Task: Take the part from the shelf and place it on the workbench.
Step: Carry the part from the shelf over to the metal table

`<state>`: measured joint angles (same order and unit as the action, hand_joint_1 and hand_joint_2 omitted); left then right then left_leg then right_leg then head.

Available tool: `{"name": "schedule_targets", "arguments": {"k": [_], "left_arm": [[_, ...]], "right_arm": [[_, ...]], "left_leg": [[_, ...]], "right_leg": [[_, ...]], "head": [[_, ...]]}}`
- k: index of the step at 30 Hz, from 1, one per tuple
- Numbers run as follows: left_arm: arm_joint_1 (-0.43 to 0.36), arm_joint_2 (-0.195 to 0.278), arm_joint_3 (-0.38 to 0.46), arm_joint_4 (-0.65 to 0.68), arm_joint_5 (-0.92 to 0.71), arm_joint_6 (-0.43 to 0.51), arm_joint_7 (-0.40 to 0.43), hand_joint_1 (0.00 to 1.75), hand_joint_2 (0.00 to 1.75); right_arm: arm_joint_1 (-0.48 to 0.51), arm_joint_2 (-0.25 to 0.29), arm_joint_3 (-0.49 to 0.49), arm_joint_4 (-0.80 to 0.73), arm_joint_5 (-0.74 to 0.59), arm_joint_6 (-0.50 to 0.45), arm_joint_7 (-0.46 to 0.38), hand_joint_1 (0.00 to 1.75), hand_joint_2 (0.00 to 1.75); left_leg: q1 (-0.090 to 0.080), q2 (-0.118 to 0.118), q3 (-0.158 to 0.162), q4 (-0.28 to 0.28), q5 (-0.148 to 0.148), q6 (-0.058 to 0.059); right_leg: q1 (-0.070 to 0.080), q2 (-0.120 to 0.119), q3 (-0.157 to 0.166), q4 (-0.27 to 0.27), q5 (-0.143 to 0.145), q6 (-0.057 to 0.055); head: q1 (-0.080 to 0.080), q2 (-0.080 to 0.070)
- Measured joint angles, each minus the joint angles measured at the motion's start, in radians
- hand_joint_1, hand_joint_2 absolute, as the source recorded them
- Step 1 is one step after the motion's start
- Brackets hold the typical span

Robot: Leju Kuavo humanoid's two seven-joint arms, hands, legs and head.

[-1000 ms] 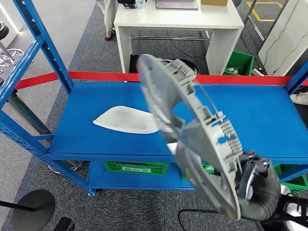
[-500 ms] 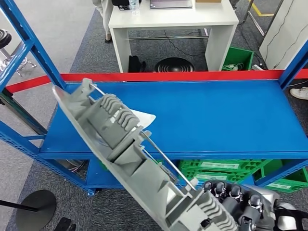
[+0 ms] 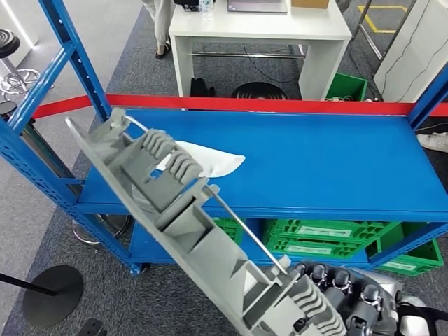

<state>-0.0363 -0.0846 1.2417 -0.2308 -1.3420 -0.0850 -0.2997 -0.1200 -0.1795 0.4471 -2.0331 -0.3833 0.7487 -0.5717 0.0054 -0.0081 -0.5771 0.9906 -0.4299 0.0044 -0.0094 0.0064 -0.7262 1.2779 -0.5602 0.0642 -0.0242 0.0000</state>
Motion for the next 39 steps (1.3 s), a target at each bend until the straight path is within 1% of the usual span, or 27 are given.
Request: {"name": "schedule_targets", "arguments": {"k": [1,2,3,5,6,7,9,11,13,15,16,17,18,20,22,23,25,26,27,30,31,32,33,35,36,37,39], "left_arm": [[0.0,0.001,0.0,0.0,-0.001,0.0,0.0,0.0,0.0],[0.0,0.002,0.0,0.0,-0.003,0.0,0.0,0.0,0.0],[0.0,0.002,0.0,0.0,-0.004,0.0,0.0,0.0,0.0],[0.0,0.003,0.0,0.0,-0.008,0.001,0.0,0.0,0.0],[-0.001,0.004,0.0,0.0,-0.01,0.001,0.0,0.0,0.0],[-0.002,0.006,0.0,0.0,-0.012,0.002,0.0,0.0,0.0],[-0.002,0.009,0.0,0.0,-0.013,0.003,0.0,0.0,0.0],[0.001,0.009,0.0,0.0,-0.014,0.003,0.0,0.0,0.0],[0.001,0.01,0.0,0.0,-0.016,0.003,0.0,0.0,0.0],[-0.002,0.011,0.0,0.0,-0.016,0.003,0.0,0.0,0.0],[-0.003,0.011,0.0,0.001,-0.016,0.003,0.0,0.0,0.0],[-0.004,0.011,0.0,0.001,-0.016,0.003,0.0,0.0,0.0],[-0.003,0.011,0.0,0.001,-0.017,0.003,0.0,0.0,0.0],[-0.004,0.012,0.0,0.001,-0.018,0.003,0.0,0.0,0.0],[-0.006,0.012,0.0,0.001,-0.019,0.003,0.0,0.0,0.0],[-0.007,0.012,0.0,0.001,-0.019,0.003,0.0,0.0,0.0],[-0.004,0.014,0.0,0.001,-0.02,0.003,0.0,0.0,0.0],[-0.003,0.015,0.0,0.001,-0.02,0.003,0.0,0.0,0.0],[-0.002,0.016,0.0,0.001,-0.021,0.003,0.0,0.0,0.0],[-0.004,0.019,0.0,0.001,-0.021,0.004,0.0,0.0,0.0],[-0.004,0.02,0.0,0.001,-0.022,0.004,0.0,0.0,0.0],[-0.004,0.02,0.0,0.001,-0.022,0.004,0.0,0.0,0.0],[-0.004,0.02,0.0,0.001,-0.022,0.004,0.0,0.0,0.0],[-0.004,0.019,0.0,0.001,-0.022,0.004,0.0,0.0,0.0],[-0.004,0.019,0.0,0.001,-0.022,0.004,0.0,0.0,0.0],[-0.004,0.02,0.0,0.001,-0.023,0.004,0.0,0.0,0.0],[-0.006,0.02,0.0,0.001,-0.023,0.004,0.001,0.0,0.0]], "right_arm": [[0.0,0.001,0.0,0.0,0.02,-0.008,-0.009,1.75,1.75],[-0.001,0.001,0.0,0.0,0.037,-0.015,-0.017,1.75,1.75],[-0.003,0.001,0.0,0.0,0.047,-0.02,-0.022,1.75,1.75],[-0.008,0.001,0.001,0.0,0.047,-0.023,-0.026,1.75,1.75],[-0.01,0.001,0.001,0.0,0.044,-0.023,-0.026,1.75,1.75],[-0.012,0.001,0.001,0.0,0.04,-0.024,-0.026,1.75,1.75],[-0.016,0.002,0.001,0.0,0.032,-0.025,-0.023,1.75,1.75],[-0.022,0.002,0.001,-0.001,0.029,-0.024,-0.019,1.75,1.75],[-0.026,0.002,0.002,-0.001,0.032,-0.021,-0.018,1.75,1.75],[-0.03,0.002,0.002,-0.001,0.038,-0.019,-0.018,1.75,1.75],[-0.032,0.002,0.002,-0.001,0.041,-0.019,-0.018,1.75,1.75],[-0.034,0.002,0.002,-0.001,0.045,-0.018,-0.018,1.75,1.75],[-0.037,0.002,0.002,-0.001,0.048,-0.018,-0.019,1.75,1.75],[-0.043,0.002,0.002,-0.001,0.055,-0.02,-0.02,1.75,1.75],[-0.053,0.002,0.002,-0.001,0.069,-0.027,-0.022,1.75,1.75],[-0.057,0.002,0.003,-0.001,0.076,-0.031,-0.022,1.75,1.75],[-0.062,0.002,0.004,0.0,0.085,-0.038,-0.022,1.75,1.75],[-0.064,0.002,0.005,0.0,0.087,-0.04,-0.023,1.75,1.75],[-0.066,0.001,0.005,0.001,0.088,-0.041,-0.023,1.75,1.75],[-0.07,0.001,0.007,0.003,0.088,-0.043,-0.023,1.75,1.75],[-0.071,0.001,0.008,0.004,0.088,-0.044,-0.023,1.75,1.75],[-0.071,0.001,0.009,0.004,0.089,-0.045,-0.023,1.75,1.75],[-0.072,0.001,0.01,0.004,0.09,-0.048,-0.023,1.75,1.75],[-0.076,0.001,0.012,0.004,0.094,-0.058,-0.022,1.75,1.75],[-0.079,0.001,0.014,0.004,0.096,-0.063,-0.022,1.75,1.75],[-0.084,0.001,0.015,0.004,0.099,-0.068,-0.022,1.75,1.75],[-0.092,0.0,0.018,0.005,0.102,-0.08,-0.018,1.75,1.75]], "left_leg": [[0.0,0.0,-0.009,0.0,0.007,-0.001],[0.0,-0.002,-0.019,0.001,0.015,-0.002],[0.001,-0.005,-0.026,0.001,0.021,-0.006],[0.002,-0.014,-0.04,0.003,0.035,-0.016],[0.003,-0.019,-0.044,0.004,0.041,-0.022],[0.003,-0.023,-0.047,0.004,0.048,-0.028],[0.005,-0.033,-0.052,0.0,0.063,-0.042],[0.007,-0.031,-0.066,0.012,0.046,-0.052],[0.008,-0.017,-0.099,0.095,-0.036,-0.059],[0.008,-0.01,-0.14,0.231,-0.117,-0.066],[0.008,-0.009,-0.147,0.278,-0.129,-0.069],[0.008,-0.009,-0.14,0.294,-0.118,-0.069],[0.008,-0.007,-0.112,0.271,-0.093,-0.069],[0.008,0.0,-0.011,0.143,-0.053,-0.065],[0.004,0.006,0.071,0.019,-0.055,-0.053],[0.001,0.007,0.084,-0.009,-0.06,-0.045],[-0.003,0.007,0.074,-0.019,-0.052,-0.027],[-0.004,0.008,0.066,-0.019,-0.044,-0.018],[-0.003,0.009,0.058,-0.02,-0.035,-0.009],[-0.003,0.007,0.026,-0.02,-0.008,0.002],[-0.004,0.006,0.015,-0.019,0.001,0.002],[-0.004,0.005,0.005,-0.019,0.01,0.001],[-0.004,0.004,-0.006,-0.018,0.019,0.0],[-0.003,0.001,-0.024,-0.016,0.034,-0.008],[-0.003,0.0,-0.031,-0.015,0.041,-0.013],[-0.004,-0.001,-0.036,-0.014,0.049,-0.018],[-0.003,-0.001,-0.042,-0.013,0.063,-0.03]], "right_leg": [[0.0,0.0,0.002,0.03,-0.011,0.001],[0.0,0.0,0.023,0.023,-0.005,0.001],[0.0,0.001,0.064,-0.027,0.017,0.0],[-0.001,0.018,0.169,-0.177,0.051,-0.003],[-0.001,0.028,0.205,-0.23,0.058,-0.007],[0.0,0.037,0.222,-0.26,0.057,-0.012],[0.003,0.033,0.216,-0.265,0.064,-0.027],[0.002,0.018,0.203,-0.268,0.077,-0.047],[0.001,0.002,0.185,-0.27,0.096,-0.061],[0.004,-0.016,0.162,-0.269,0.113,-0.065],[0.005,-0.024,0.151,-0.269,0.121,-0.064],[0.005,-0.03,0.141,-0.268,0.129,-0.062],[0.006,-0.035,0.132,-0.268,0.136,-0.058],[0.008,-0.042,0.118,-0.266,0.149,-0.049],[0.01,-0.047,0.108,-0.263,0.163,-0.04],[0.01,-0.048,0.103,-0.263,0.171,-0.035],[0.006,-0.047,0.095,-0.264,0.182,-0.025],[0.003,-0.042,0.086,-0.255,0.17,-0.02],[0.002,-0.034,0.073,-0.227,0.141,-0.016],[0.001,-0.015,0.018,-0.043,0.013,-0.009],[0.001,-0.013,0.011,0.006,-0.004,-0.009],[0.001,-0.012,0.018,0.023,0.0,-0.009],[0.001,-0.012,0.045,0.002,0.02,-0.01],[0.0,-0.01,0.141,-0.132,0.063,-0.012],[0.001,-0.008,0.188,-0.203,0.069,-0.015],[0.003,-0.005,0.219,-0.251,0.069,-0.018],[0.007,-0.001,0.229,-0.277,0.067,-0.029]], "head": [[0.0,0.0],[0.0,0.0],[0.0,0.0],[-0.001,0.0],[0.0,0.0],[0.0,0.0],[0.001,0.0],[-0.001,0.0],[-0.006,0.0],[-0.009,0.0],[-0.009,0.0],[-0.009,0.0],[-0.009,0.0],[-0.01,0.0],[-0.009,0.0],[-0.008,0.0],[-0.009,0.0],[-0.009,0.0],[-0.008,0.0],[-0.006,0.0],[-0.006,0.0],[-0.006,0.0],[-0.006,0.0],[-0.006,0.0],[-0.006,0.0],[-0.006,0.0],[-0.004,0.0]]}}
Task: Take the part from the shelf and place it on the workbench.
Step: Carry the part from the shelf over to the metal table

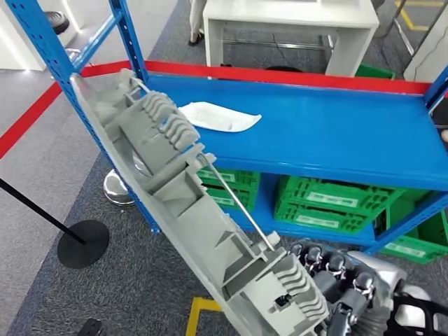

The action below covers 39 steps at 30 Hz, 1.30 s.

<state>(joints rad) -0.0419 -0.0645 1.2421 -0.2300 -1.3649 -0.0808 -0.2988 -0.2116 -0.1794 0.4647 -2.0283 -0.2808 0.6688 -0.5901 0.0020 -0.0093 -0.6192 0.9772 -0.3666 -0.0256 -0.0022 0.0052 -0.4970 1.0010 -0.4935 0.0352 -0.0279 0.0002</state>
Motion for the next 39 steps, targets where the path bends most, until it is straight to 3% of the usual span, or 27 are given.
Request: {"name": "schedule_targets", "arguments": {"k": [2,3,4,6,7,8,9,10,12,14,15,17,18,20,22,23,24,26,28,29,30,32,33,34,37,38,39], "left_arm": [[0.0,0.0,0.001,0.0,0.002,0.0,0.01,0.0,0.0],[0.001,0.0,0.003,0.0,0.005,0.0,0.017,0.0,0.0],[0.001,0.001,0.004,0.0,0.007,0.0,0.026,0.0,0.0],[-0.002,0.002,0.006,0.0,0.01,0.0,0.036,0.0,0.0],[-0.004,0.002,0.007,0.0,0.01,0.0,0.038,0.0,0.0],[-0.004,0.003,0.007,0.0,0.01,0.001,0.038,0.0,0.0],[-0.005,0.004,0.008,0.0,0.01,0.002,0.038,0.0,0.0],[-0.005,0.005,0.009,0.0,0.01,0.003,0.038,0.0,0.0],[-0.006,0.009,0.012,0.0,0.01,0.004,0.038,0.0,0.0],[-0.01,0.013,0.013,0.0,0.01,0.006,0.038,0.0,0.0],[-0.011,0.015,0.014,0.0,0.009,0.006,0.038,0.0,0.0],[-0.008,0.018,0.014,0.0,0.008,0.007,0.038,0.0,0.0],[-0.006,0.02,0.015,0.0,0.006,0.008,0.038,0.0,0.0],[-0.006,0.022,0.015,0.0,0.002,0.01,0.038,0.0,0.0],[-0.006,0.024,0.015,0.0,-0.001,0.012,0.038,0.0,0.0],[-0.006,0.024,0.015,0.0,-0.004,0.013,0.038,0.0,0.0],[-0.006,0.025,0.015,0.0,-0.007,0.014,0.038,0.0,0.0],[-0.006,0.025,0.015,0.0,-0.011,0.015,0.038,0.0,0.0],[-0.005,0.025,0.015,0.0,-0.014,0.016,0.038,0.0,0.0],[-0.005,0.026,0.015,0.0,-0.016,0.016,0.038,0.0,0.0],[-0.005,0.027,0.015,-0.001,-0.017,0.017,0.038,0.0,0.0],[-0.005,0.031,0.015,-0.001,-0.02,0.019,0.038,0.0,0.0],[-0.004,0.032,0.015,-0.001,-0.02,0.019,0.037,0.0,0.0],[-0.003,0.033,0.015,-0.001,-0.021,0.02,0.036,0.0,0.0],[-0.005,0.034,0.015,-0.001,-0.021,0.021,0.032,0.0,0.0],[-0.006,0.034,0.015,-0.001,-0.022,0.021,0.032,0.0,0.0],[-0.006,0.034,0.015,-0.001,-0.022,0.021,0.032,0.0,0.0]], "right_arm": [[-0.01,0.0,0.001,0.002,-0.009,-0.009,0.012,1.75,1.75],[-0.017,0.0,0.002,0.003,-0.018,-0.012,0.02,1.75,1.75],[-0.024,0.0,0.002,0.005,-0.027,-0.015,0.028,1.75,1.75],[-0.035,0.0,0.002,0.008,-0.033,-0.025,0.038,1.75,1.75],[-0.038,0.0,0.0,0.01,-0.03,-0.034,0.039,1.75,1.75],[-0.04,0.001,-0.002,0.01,-0.021,-0.043,0.038,1.75,1.75],[-0.04,0.001,-0.006,0.011,-0.011,-0.053,0.034,1.75,1.75],[-0.04,0.001,-0.01,0.011,0.0,-0.061,0.026,1.75,1.75],[-0.04,0.001,-0.022,0.008,0.015,-0.072,0.008,1.75,1.75],[-0.04,0.002,-0.035,0.002,0.022,-0.075,-0.002,1.75,1.75],[-0.04,0.002,-0.04,0.0,0.024,-0.075,-0.003,1.75,1.75],[-0.037,0.001,-0.046,-0.001,0.029,-0.072,-0.004,1.75,1.75],[-0.035,0.001,-0.049,0.0,0.034,-0.07,-0.005,1.75,1.75],[-0.032,0.001,-0.055,0.0,0.043,-0.069,-0.006,1.75,1.75],[-0.031,0.001,-0.059,0.0,0.05,-0.069,-0.01,1.75,1.75],[-0.03,0.001,-0.06,0.0,0.054,-0.069,-0.013,1.75,1.75],[-0.03,0.001,-0.061,0.0,0.057,-0.069,-0.016,1.75,1.75],[-0.03,0.001,-0.063,0.0,0.061,-0.069,-0.021,1.75,1.75],[-0.03,0.002,-0.067,-0.001,0.062,-0.068,-0.027,1.75,1.75],[-0.029,0.002,-0.069,-0.002,0.062,-0.067,-0.031,1.75,1.75],[-0.028,0.002,-0.073,-0.002,0.061,-0.065,-0.034,1.75,1.75],[-0.028,0.003,-0.08,-0.005,0.058,-0.061,-0.04,1.75,1.75],[-0.028,0.004,-0.084,-0.006,0.057,-0.059,-0.043,1.75,1.75],[-0.028,0.005,-0.087,-0.009,0.057,-0.056,-0.046,1.75,1.75],[-0.026,0.009,-0.097,-0.017,0.058,-0.047,-0.053,1.75,1.75],[-0.025,0.01,-0.099,-0.019,0.059,-0.045,-0.054,1.75,1.75],[-0.025,0.01,-0.102,-0.019,0.059,-0.044,-0.054,1.75,1.75]], "left_leg": [[0.003,-0.001,-0.008,0.006,-0.001,-0.011],[0.004,-0.001,-0.018,0.025,-0.025,-0.016],[0.005,0.0,-0.033,0.062,-0.065,-0.02],[0.005,0.0,-0.073,0.187,-0.162,-0.026],[0.005,0.0,-0.088,0.247,-0.188,-0.027],[0.005,0.0,-0.091,0.285,-0.191,-0.027],[0.005,0.0,-0.079,0.293,-0.173,-0.026],[0.005,0.0,-0.05,0.265,-0.145,-0.023],[0.004,0.001,0.051,0.137,-0.114,-0.016],[-0.001,0.002,0.13,0.02,-0.127,-0.005],[-0.005,0.002,0.143,-0.007,-0.132,0.001],[-0.007,0.003,0.133,-0.015,-0.119,0.016],[-0.007,0.004,0.124,-0.016,-0.109,0.024],[-0.005,0.007,0.102,-0.017,-0.086,0.035],[-0.005,0.007,0.076,-0.016,-0.065,0.038],[-0.005,0.007,0.062,-0.015,-0.054,0.038],[-0.005,0.007,0.048,-0.014,-0.044,0.036],[-0.003,0.006,0.023,-0.011,-0.024,0.03],[-0.004,0.004,0.005,-0.007,-0.008,0.02],[-0.005,0.003,0.002,-0.005,-0.001,0.015],[-0.005,0.003,-0.001,-0.005,0.006,0.01],[-0.002,0.002,-0.006,-0.003,0.014,-0.001],[-0.001,0.002,-0.014,0.006,0.0,-0.007],[0.0,0.003,-0.028,0.033,-0.033,-0.012],[0.001,0.003,-0.088,0.217,-0.173,-0.023],[0.001,0.003,-0.097,0.271,-0.189,-0.024],[0.001,0.003,-0.092,0.296,-0.182,-0.024]], "right_leg": [[0.0,-0.002,-0.017,0.002,0.013,-0.016],[-0.001,-0.004,-0.026,0.001,0.023,-0.025],[-0.002,-0.006,-0.037,0.0,0.034,-0.032],[0.0,-0.008,-0.063,0.001,0.055,-0.039],[0.001,-0.009,-0.077,0.001,0.066,-0.039],[0.003,-0.01,-0.091,0.002,0.076,-0.039],[0.004,-0.012,-0.105,0.002,0.087,-0.039],[0.006,-0.012,-0.118,0.003,0.098,-0.037],[0.009,-0.013,-0.139,0.005,0.117,-0.032],[0.01,-0.014,-0.151,0.007,0.134,-0.022],[0.009,-0.015,-0.154,0.005,0.143,-0.017],[0.005,-0.014,-0.161,0.004,0.152,-0.005],[0.003,-0.013,-0.17,0.018,0.133,0.0],[0.001,-0.01,-0.202,0.106,0.046,0.008],[0.0,-0.009,-0.234,0.242,-0.035,0.014],[0.0,-0.009,-0.237,0.287,-0.046,0.015],[0.0,-0.009,-0.222,0.297,-0.034,0.016],[0.0,-0.009,-0.139,0.209,0.015,0.016],[0.0,-0.005,-0.035,0.066,0.018,0.011],[0.001,-0.002,-0.008,0.02,0.009,0.007],[0.003,0.0,0.002,-0.001,0.001,0.001],[0.005,0.001,-0.013,-0.003,0.012,-0.017],[0.004,-0.001,-0.021,-0.002,0.021,-0.026],[0.003,-0.002,-0.032,-0.003,0.032,-0.034],[0.003,-0.004,-0.072,-0.002,0.066,-0.043],[0.004,-0.005,-0.085,-0.001,0.077,-0.042],[0.005,-0.006,-0.098,-0.001,0.087,-0.042]], "head": [[0.002,0.0],[0.0,0.0],[-0.003,0.0],[-0.008,0.0],[-0.008,0.0],[-0.009,0.0],[-0.009,0.0],[-0.01,0.0],[-0.01,0.0],[-0.009,0.0],[-0.009,0.0],[-0.009,0.0],[-0.008,0.0],[-0.005,0.0],[-0.002,0.0],[-0.002,0.0],[-0.002,0.0],[-0.002,0.0],[-0.003,0.0],[-0.003,0.0],[-0.002,0.0],[0.0,0.0],[-0.002,0.0],[-0.004,0.0],[-0.007,0.0],[-0.007,0.0],[-0.007,0.0]]}}
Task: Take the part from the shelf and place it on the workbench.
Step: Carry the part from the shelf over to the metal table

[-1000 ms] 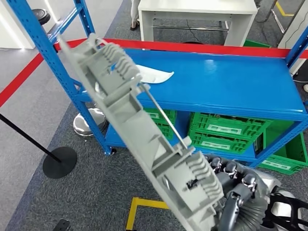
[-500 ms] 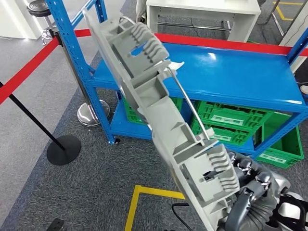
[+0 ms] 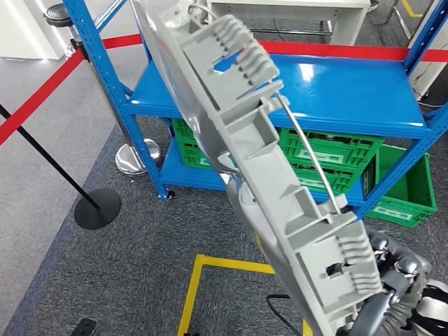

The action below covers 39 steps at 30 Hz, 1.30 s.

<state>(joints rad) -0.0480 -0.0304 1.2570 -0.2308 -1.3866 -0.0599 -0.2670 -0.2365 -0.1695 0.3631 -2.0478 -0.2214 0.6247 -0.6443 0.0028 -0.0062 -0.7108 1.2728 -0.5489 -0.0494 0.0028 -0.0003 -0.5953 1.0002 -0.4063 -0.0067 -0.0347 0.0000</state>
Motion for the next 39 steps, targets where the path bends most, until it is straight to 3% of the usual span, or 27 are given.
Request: {"name": "schedule_targets", "arguments": {"k": [1,3,5,6,8,9,11,13,14,15,16,17,18,20,21,23,24,26,28,29,30,31,32,34,36,37,39], "left_arm": [[0.0,0.0,0.0,0.0,0.0,0.0,0.0,0.0,0.0],[-0.003,0.0,0.0,0.0,0.0,0.0,0.0,0.0,0.0],[-0.008,0.0,0.0,0.0,-0.001,0.0,-0.001,0.0,0.0],[-0.01,0.0,0.0,0.0,-0.001,0.0,-0.003,0.0,0.0],[-0.008,0.002,0.0,0.0,-0.002,0.0,-0.006,0.0,0.0],[-0.007,0.003,0.0,0.0,-0.002,0.0,-0.007,0.0,0.0],[-0.006,0.004,0.0,0.0,-0.002,0.0,-0.01,0.0,0.0],[-0.006,0.005,0.0,0.0,-0.003,0.0,-0.012,0.0,0.0],[-0.006,0.005,0.0,0.0,-0.004,0.0,-0.012,0.0,0.0],[-0.006,0.005,0.0,0.0,-0.005,0.0,-0.013,0.0,0.0],[-0.006,0.004,0.0,0.0,-0.007,0.0,-0.013,0.0,0.0],[-0.006,0.004,0.0,0.0,-0.009,0.0,-0.013,0.0,0.0],[-0.006,0.003,0.0,0.0,-0.01,0.0,-0.013,0.0,0.0],[-0.006,0.001,0.0,0.0,-0.011,0.0,-0.013,0.0,0.0],[-0.006,0.0,0.0,0.0,-0.012,0.0,-0.013,0.0,0.0],[-0.006,0.0,0.0,0.0,-0.015,0.0,-0.013,0.0,0.0],[-0.006,0.0,0.0,0.0,-0.016,0.0,-0.013,0.0,0.0],[-0.006,-0.001,0.0,0.0,-0.02,0.0,-0.015,0.0,0.0],[-0.008,-0.003,0.0,0.0,-0.021,0.0,-0.016,0.0,0.0],[-0.01,-0.004,0.0,0.0,-0.021,0.0,-0.017,0.0,0.0],[-0.011,-0.005,0.0,0.0,-0.021,0.0,-0.017,0.0,0.0],[-0.012,-0.007,0.0,0.0,-0.021,0.0,-0.017,0.0,0.0],[-0.012,-0.008,0.0,0.0,-0.02,0.001,-0.017,0.0,0.0],[-0.014,-0.009,0.0,0.0,-0.019,0.003,-0.018,0.0,0.0],[-0.016,-0.009,0.0,0.0,-0.018,0.007,-0.018,0.0,0.0],[-0.017,-0.009,0.0,0.0,-0.016,0.01,-0.018,0.0,0.0],[-0.018,-0.009,0.0,0.0,-0.012,0.014,-0.017,0.0,0.0]], "right_arm": [[0.0,0.0,-0.002,0.0,0.0,0.001,0.0,1.75,1.75],[0.001,0.0,-0.005,-0.004,0.001,0.001,0.0,1.75,1.75],[0.001,0.0,-0.009,-0.011,0.003,0.002,-0.002,1.75,1.75],[0.001,0.001,-0.01,-0.014,0.005,0.002,-0.005,1.75,1.75],[0.005,0.001,-0.013,-0.018,0.009,0.003,-0.01,1.75,1.75],[0.008,0.002,-0.015,-0.02,0.01,0.004,-0.012,1.75,1.75],[0.014,0.002,-0.017,-0.023,0.013,0.005,-0.014,1.75,1.75],[0.015,0.002,-0.018,-0.025,0.018,0.005,-0.016,1.75,1.75],[0.016,0.002,-0.019,-0.025,0.024,0.004,-0.018,1.75,1.75],[0.018,0.002,-0.02,-0.026,0.031,0.004,-0.02,1.75,1.75],[0.019,0.002,-0.021,-0.027,0.037,0.003,-0.021,1.75,1.75],[0.02,0.002,-0.023,-0.029,0.043,0.002,-0.022,1.75,1.75],[0.02,0.002,-0.024,-0.032,0.048,0.0,-0.023,1.75,1.75],[0.022,0.002,-0.027,-0.04,0.059,-0.005,-0.027,1.75,1.75],[0.023,0.001,-0.029,-0.044,0.064,-0.007,-0.029,1.75,1.75],[0.027,0.001,-0.032,-0.049,0.075,-0.01,-0.033,1.75,1.75],[0.027,0.002,-0.032,-0.05,0.08,-0.011,-0.033,1.75,1.75],[0.027,0.002,-0.032,-0.054,0.091,-0.016,-0.033,1.75,1.75],[0.027,0.002,-0.031,-0.06,0.107,-0.022,-0.032,1.75,1.75],[0.027,0.002,-0.031,-0.062,0.117,-0.025,-0.031,1.75,1.75],[0.027,0.001,-0.03,-0.063,0.127,-0.027,-0.031,1.75,1.75],[0.027,0.001,-0.03,-0.064,0.137,-0.029,-0.031,1.75,1.75],[0.027,0.001,-0.028,-0.064,0.145,-0.031,-0.031,1.75,1.75],[0.024,0.001,-0.024,-0.067,0.154,-0.036,-0.032,1.75,1.75],[0.019,0.001,-0.018,-0.071,0.158,-0.042,-0.031,1.75,1.75],[0.017,0.001,-0.015,-0.072,0.159,-0.045,-0.03,1.75,1.75],[0.015,0.0,-0.008,-0.073,0.163,-0.056,-0.027,1.75,1.75]], "left_leg": [[0.0,0.0,0.023,-0.011,0.023,0.001],[0.0,0.0,0.118,-0.126,0.064,0.007],[-0.004,0.0,0.209,-0.261,0.063,0.017],[-0.007,-0.001,0.229,-0.297,0.057,0.022],[-0.011,0.0,0.221,-0.309,0.066,0.037],[-0.011,0.001,0.213,-0.309,0.075,0.044],[-0.009,0.003,0.193,-0.311,0.096,0.058],[-0.009,0.003,0.169,-0.31,0.116,0.062],[-0.009,0.003,0.156,-0.309,0.127,0.062],[-0.009,0.003,0.143,-0.308,0.137,0.061],[-0.008,0.003,0.13,-0.307,0.147,0.059],[-0.007,0.003,0.118,-0.307,0.157,0.056],[-0.007,0.003,0.107,-0.305,0.166,0.052],[-0.007,0.001,0.092,-0.304,0.184,0.043],[-0.008,0.0,0.089,-0.304,0.193,0.038],[-0.007,-0.001,0.084,-0.306,0.209,0.029],[-0.006,-0.001,0.078,-0.302,0.204,0.023],[-0.004,-0.001,0.052,-0.246,0.143,0.013],[-0.003,0.0,0.008,-0.113,0.044,0.005],[-0.003,0.0,-0.008,-0.048,0.015,0.004],[-0.003,0.0,-0.014,-0.005,0.01,0.005],[-0.003,-0.001,-0.003,0.003,0.027,0.008],[-0.004,-0.002,0.025,-0.024,0.055,0.013],[-0.005,-0.026,0.123,-0.155,0.091,0.028],[-0.006,-0.051,0.202,-0.277,0.077,0.037],[-0.007,-0.054,0.217,-0.305,0.069,0.039],[-0.008,-0.039,0.214,-0.318,0.073,0.044]], "right_leg": [[0.001,-0.001,-0.013,0.0,0.01,0.001],[0.002,-0.001,-0.035,0.001,0.029,0.007],[0.004,-0.002,-0.05,0.003,0.048,0.015],[0.004,-0.003,-0.055,0.004,0.057,0.02],[0.0,-0.003,-0.063,0.002,0.071,0.032],[-0.002,-0.003,-0.071,0.009,0.061,0.037],[-0.004,-0.001,-0.099,0.076,-0.01,0.046],[-0.004,-0.001,-0.134,0.212,-0.103,0.05],[-0.004,-0.001,-0.143,0.27,-0.127,0.052],[-0.004,-0.001,-0.137,0.3,-0.128,0.052],[-0.004,-0.001,-0.114,0.292,-0.11,0.052],[-0.005,-0.001,-0.072,0.247,-0.084,0.052],[-0.005,-0.001,-0.018,0.175,-0.07,0.052],[-0.003,0.004,0.072,0.04,-0.071,0.047],[-0.001,0.007,0.092,0.005,-0.079,0.042],[0.001,0.01,0.086,-0.002,-0.071,0.027],[0.001,0.009,0.079,-0.002,-0.064,0.02],[-0.002,0.007,0.059,-0.003,-0.044,0.004],[-0.001,0.006,0.035,-0.002,-0.025,-0.002],[0.0,0.008,0.023,-0.002,-0.017,-0.002],[0.001,0.01,0.011,-0.002,-0.009,-0.003],[0.003,0.013,0.0,-0.002,0.0,-0.002],[0.005,0.018,-0.011,-0.002,0.009,-0.001],[0.008,0.029,-0.03,-0.001,0.026,0.002],[0.01,0.04,-0.043,0.0,0.042,0.009],[0.009,0.045,-0.048,0.0,0.05,0.014],[0.006,0.055,-0.059,0.001,0.059,0.026]], "head": [[0.0,0.0],[0.0,0.0],[0.002,0.0],[0.002,0.0],[0.001,0.0],[0.001,0.0],[0.004,0.0],[0.006,0.0],[0.007,0.0],[0.007,0.0],[0.006,0.0],[0.006,0.0],[0.006,0.0],[0.006,0.0],[0.008,0.0],[0.01,0.0],[0.01,0.0],[0.005,0.0],[0.002,0.0],[0.002,0.0],[0.002,0.0],[0.002,0.0],[0.002,0.0],[0.002,0.0],[0.002,0.0],[0.003,0.0],[0.003,0.0]]}}
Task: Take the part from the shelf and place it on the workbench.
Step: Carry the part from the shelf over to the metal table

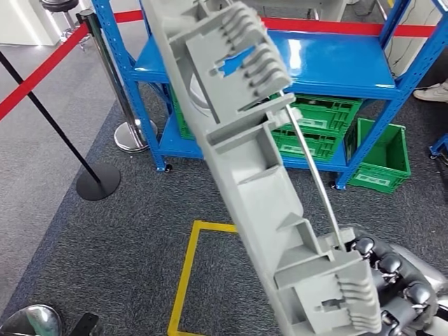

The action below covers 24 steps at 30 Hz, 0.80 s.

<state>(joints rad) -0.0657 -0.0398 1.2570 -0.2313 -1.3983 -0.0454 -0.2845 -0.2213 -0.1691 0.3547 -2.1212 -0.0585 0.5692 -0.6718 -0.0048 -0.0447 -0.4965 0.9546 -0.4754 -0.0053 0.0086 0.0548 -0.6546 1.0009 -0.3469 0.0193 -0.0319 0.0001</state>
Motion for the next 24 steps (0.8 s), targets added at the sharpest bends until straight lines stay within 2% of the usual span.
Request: {"name": "schedule_targets", "arguments": {"k": [1,2,5,6,7,8,10,11,12,15,17,19,20,21,22,23,24], "left_arm": [[0.0,0.0,0.0,0.0,0.002,0.003,0.0,0.0,0.0],[0.001,0.0,0.0,-0.001,0.005,0.006,0.001,0.0,0.0],[0.004,0.0,0.002,-0.001,0.011,0.016,0.002,0.0,0.0],[0.005,0.0,0.003,-0.001,0.013,0.02,0.003,0.0,0.0],[0.005,0.0,0.005,-0.001,0.017,0.022,0.004,0.0,0.0],[0.005,-0.001,0.008,-0.001,0.02,0.024,0.005,0.0,0.0],[0.004,-0.002,0.014,-0.002,0.029,0.026,0.006,0.0,0.0],[0.004,-0.002,0.017,-0.003,0.033,0.027,0.006,0.0,0.0],[0.004,-0.002,0.022,-0.003,0.038,0.029,0.006,0.0,0.0],[0.002,-0.004,0.033,-0.004,0.051,0.038,0.007,0.0,0.0],[0.0,-0.005,0.039,-0.004,0.055,0.046,0.008,0.0,0.0],[-0.001,-0.007,0.044,-0.004,0.055,0.058,0.005,0.0,0.0],[0.0,-0.008,0.045,-0.004,0.055,0.065,0.001,0.0,0.0],[0.0,-0.008,0.047,-0.004,0.055,0.072,-0.005,0.0,0.0],[0.0,-0.008,0.048,-0.004,0.055,0.078,-0.013,0.0,0.0],[0.0,-0.008,0.048,-0.004,0.056,0.082,-0.02,0.0,0.0],[0.0,-0.008,0.048,-0.004,0.057,0.084,-0.028,0.0,0.0]], "right_arm": [[0.0,-0.001,0.003,0.0,0.003,-0.005,0.002,1.75,1.75],[0.0,-0.002,0.005,-0.001,0.007,-0.01,0.004,1.75,1.75],[-0.001,-0.006,0.014,0.0,0.022,-0.024,0.013,1.75,1.75],[-0.001,-0.008,0.017,0.0,0.027,-0.029,0.014,1.75,1.75],[-0.001,-0.01,0.02,0.0,0.032,-0.033,0.015,1.75,1.75],[-0.002,-0.012,0.023,0.0,0.036,-0.037,0.016,1.75,1.75],[-0.006,-0.017,0.028,0.0,0.04,-0.044,0.017,1.75,1.75],[-0.009,-0.019,0.03,0.0,0.04,-0.047,0.017,1.75,1.75],[-0.012,-0.021,0.032,0.001,0.039,-0.05,0.017,1.75,1.75],[-0.016,-0.029,0.036,0.001,0.03,-0.056,0.02,1.75,1.75],[-0.018,-0.034,0.038,0.001,0.028,-0.059,0.025,1.75,1.75],[-0.02,-0.037,0.042,0.001,0.028,-0.061,0.03,1.75,1.75],[-0.021,-0.038,0.045,0.001,0.026,-0.06,0.032,1.75,1.75],[-0.021,-0.041,0.05,0.002,0.022,-0.058,0.034,1.75,1.75],[-0.021,-0.042,0.055,0.002,0.015,-0.054,0.038,1.75,1.75],[-0.021,-0.044,0.062,0.003,0.004,-0.048,0.043,1.75,1.75],[-0.022,-0.046,0.07,0.004,-0.01,-0.041,0.048,1.75,1.75]], "left_leg": [[0.001,0.009,-0.003,-0.002,0.006,0.005],[0.003,0.019,-0.005,-0.005,0.011,0.01],[0.004,0.048,-0.015,-0.004,0.021,0.014],[0.004,0.058,-0.017,-0.004,0.024,0.013],[0.005,0.067,-0.019,-0.003,0.026,0.012],[0.006,0.076,-0.02,-0.002,0.027,0.01],[0.006,0.091,-0.021,0.002,0.026,0.002],[0.005,0.097,-0.023,0.007,0.024,-0.003],[0.003,0.102,-0.025,0.011,0.024,-0.008],[0.001,0.116,-0.029,0.016,0.022,-0.02],[0.004,0.096,-0.047,0.055,-0.01,-0.029],[0.005,0.066,-0.105,0.18,-0.08,-0.034],[0.005,0.059,-0.142,0.253,-0.111,-0.035],[0.005,0.057,-0.169,0.307,-0.126,-0.034],[0.005,0.055,-0.18,0.325,-0.12,-0.032],[0.005,0.053,-0.171,0.303,-0.095,-0.03],[0.006,0.047,-0.144,0.246,-0.057,-0.028]], "right_leg": [[-0.001,-0.004,-0.009,0.014,-0.012,0.005],[-0.002,-0.012,-0.025,0.049,-0.037,0.009],[-0.005,-0.038,-0.096,0.25,-0.147,0.024],[-0.007,-0.042,-0.107,0.294,-0.163,0.028],[-0.009,-0.046,-0.097,0.297,-0.161,0.032],[-0.012,-0.051,-0.066,0.258,-0.143,0.035],[-0.013,-0.078,0.028,0.112,-0.097,0.04],[-0.013,-0.089,0.061,0.054,-0.085,0.037],[-0.011,-0.095,0.078,0.021,-0.081,0.031],[-0.01,-0.075,0.07,0.015,-0.08,0.005],[-0.013,-0.062,0.066,0.015,-0.074,-0.008],[-0.014,-0.048,0.059,0.014,-0.069,-0.016],[-0.014,-0.039,0.055,0.014,-0.067,-0.019],[-0.014,-0.03,0.051,0.014,-0.064,-0.02],[-0.014,-0.02,0.048,0.015,-0.062,-0.02],[-0.015,-0.009,0.047,0.015,-0.059,-0.018],[-0.015,0.002,0.046,0.015,-0.057,-0.015]], "head": [[0.002,0.0],[0.004,0.0],[0.01,0.0],[0.01,0.0],[0.011,0.0],[0.011,0.0],[0.012,0.0],[0.012,0.0],[0.013,0.0],[0.013,0.0],[0.011,0.0],[0.008,0.0],[0.007,0.0],[0.007,0.0],[0.007,0.0],[0.007,0.0],[0.007,0.0]]}}
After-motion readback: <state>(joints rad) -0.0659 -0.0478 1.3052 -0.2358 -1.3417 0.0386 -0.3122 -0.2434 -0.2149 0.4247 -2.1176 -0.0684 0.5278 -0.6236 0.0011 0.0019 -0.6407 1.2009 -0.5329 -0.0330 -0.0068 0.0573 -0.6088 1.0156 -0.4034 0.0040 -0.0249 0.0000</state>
